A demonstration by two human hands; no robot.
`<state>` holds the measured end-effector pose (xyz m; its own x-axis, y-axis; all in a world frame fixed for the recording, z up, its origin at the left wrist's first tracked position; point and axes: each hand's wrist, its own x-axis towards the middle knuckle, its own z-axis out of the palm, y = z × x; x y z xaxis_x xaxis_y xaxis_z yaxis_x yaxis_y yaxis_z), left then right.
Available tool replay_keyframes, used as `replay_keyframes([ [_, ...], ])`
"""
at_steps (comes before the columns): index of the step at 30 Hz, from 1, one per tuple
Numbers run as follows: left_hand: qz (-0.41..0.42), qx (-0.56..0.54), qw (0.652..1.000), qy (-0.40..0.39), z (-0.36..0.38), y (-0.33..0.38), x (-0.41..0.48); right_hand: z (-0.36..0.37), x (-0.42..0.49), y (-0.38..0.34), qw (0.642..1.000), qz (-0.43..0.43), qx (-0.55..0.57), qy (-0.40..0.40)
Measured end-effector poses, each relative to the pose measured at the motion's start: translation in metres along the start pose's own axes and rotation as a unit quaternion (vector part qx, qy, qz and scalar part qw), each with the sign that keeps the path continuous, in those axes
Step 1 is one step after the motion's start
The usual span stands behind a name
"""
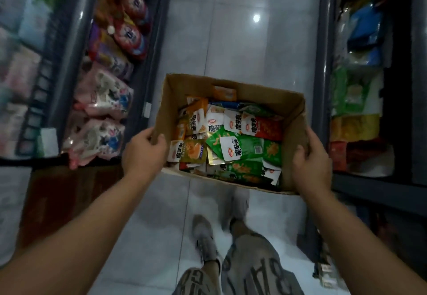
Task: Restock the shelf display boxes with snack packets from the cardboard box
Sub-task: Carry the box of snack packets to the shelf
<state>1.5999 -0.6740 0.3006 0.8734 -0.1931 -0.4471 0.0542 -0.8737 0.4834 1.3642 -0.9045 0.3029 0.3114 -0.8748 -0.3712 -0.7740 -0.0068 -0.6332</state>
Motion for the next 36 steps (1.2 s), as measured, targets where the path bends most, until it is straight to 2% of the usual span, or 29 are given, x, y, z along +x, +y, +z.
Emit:
replay_keyframes([
  [15, 0.024, -0.02, 0.999, 0.014, -0.046, 0.321, 0.303, -0.018, 0.359, -0.271, 1.0, -0.004, 0.011, 0.019],
  [23, 0.046, -0.018, 0.999, 0.003, -0.055, 0.471, 0.498, -0.003, 0.541, -0.408, 0.999, -0.004, 0.006, 0.05],
  [29, 0.034, -0.006, 0.999, -0.013, -0.062, 0.584, 0.615, -0.003, 0.671, -0.488, 0.999, 0.019, 0.004, 0.051],
  [36, 0.062, 0.005, 0.998, -0.031, -0.047, 0.736, 0.733, -0.017, 0.822, -0.557, 0.997, 0.033, 0.02, 0.071],
])
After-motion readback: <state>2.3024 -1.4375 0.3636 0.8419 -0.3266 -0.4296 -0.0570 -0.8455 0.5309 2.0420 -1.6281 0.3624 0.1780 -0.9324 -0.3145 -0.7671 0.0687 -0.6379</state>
